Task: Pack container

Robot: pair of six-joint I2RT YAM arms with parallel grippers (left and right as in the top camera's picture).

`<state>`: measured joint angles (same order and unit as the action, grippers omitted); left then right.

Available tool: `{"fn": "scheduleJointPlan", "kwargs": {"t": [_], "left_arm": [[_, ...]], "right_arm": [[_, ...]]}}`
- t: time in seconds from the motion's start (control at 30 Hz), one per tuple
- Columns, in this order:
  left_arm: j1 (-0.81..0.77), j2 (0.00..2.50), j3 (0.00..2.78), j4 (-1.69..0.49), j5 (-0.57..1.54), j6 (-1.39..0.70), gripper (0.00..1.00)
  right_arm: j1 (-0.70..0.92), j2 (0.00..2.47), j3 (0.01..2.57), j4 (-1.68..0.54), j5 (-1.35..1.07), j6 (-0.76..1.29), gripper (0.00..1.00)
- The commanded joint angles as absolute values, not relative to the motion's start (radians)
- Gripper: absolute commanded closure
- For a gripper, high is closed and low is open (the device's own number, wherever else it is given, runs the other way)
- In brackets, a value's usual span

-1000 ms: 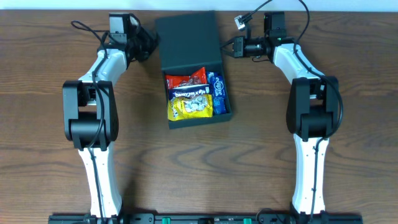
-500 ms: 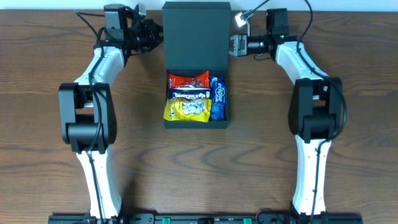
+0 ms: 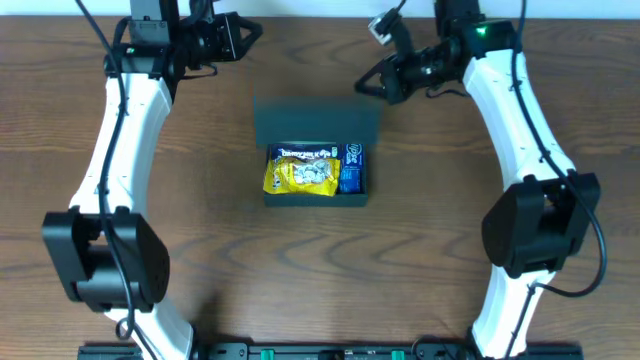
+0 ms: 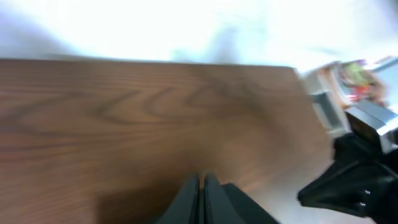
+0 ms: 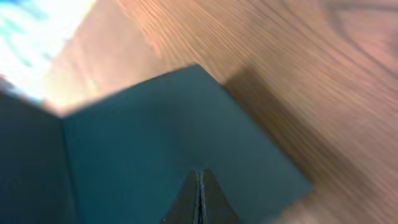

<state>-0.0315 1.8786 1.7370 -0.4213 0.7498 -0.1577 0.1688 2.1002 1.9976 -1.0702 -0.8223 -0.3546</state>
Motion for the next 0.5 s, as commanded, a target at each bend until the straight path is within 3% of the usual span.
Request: {"fn": "scheduleJointPlan", "kwargs": {"t": [0.0, 0.2, 0.47], "left_arm": [[-0.031, 1.822, 1.753, -0.46, 0.603, -0.052, 0.94], [-0.031, 1.782, 1.753, -0.582, 0.457, -0.112, 0.94], [-0.106, 1.782, 1.748, -0.926, 0.393, -0.177, 0.94]], "right_arm": [[0.151, 2.065, 2.001, -1.07, -0.684, -0.427, 0.99], [0.095, 2.042, 2.001, -1.01, -0.619, -0.306, 0.99], [0.059, 2.042, 2.001, -0.985, -0.599, -0.25, 0.99]]}}
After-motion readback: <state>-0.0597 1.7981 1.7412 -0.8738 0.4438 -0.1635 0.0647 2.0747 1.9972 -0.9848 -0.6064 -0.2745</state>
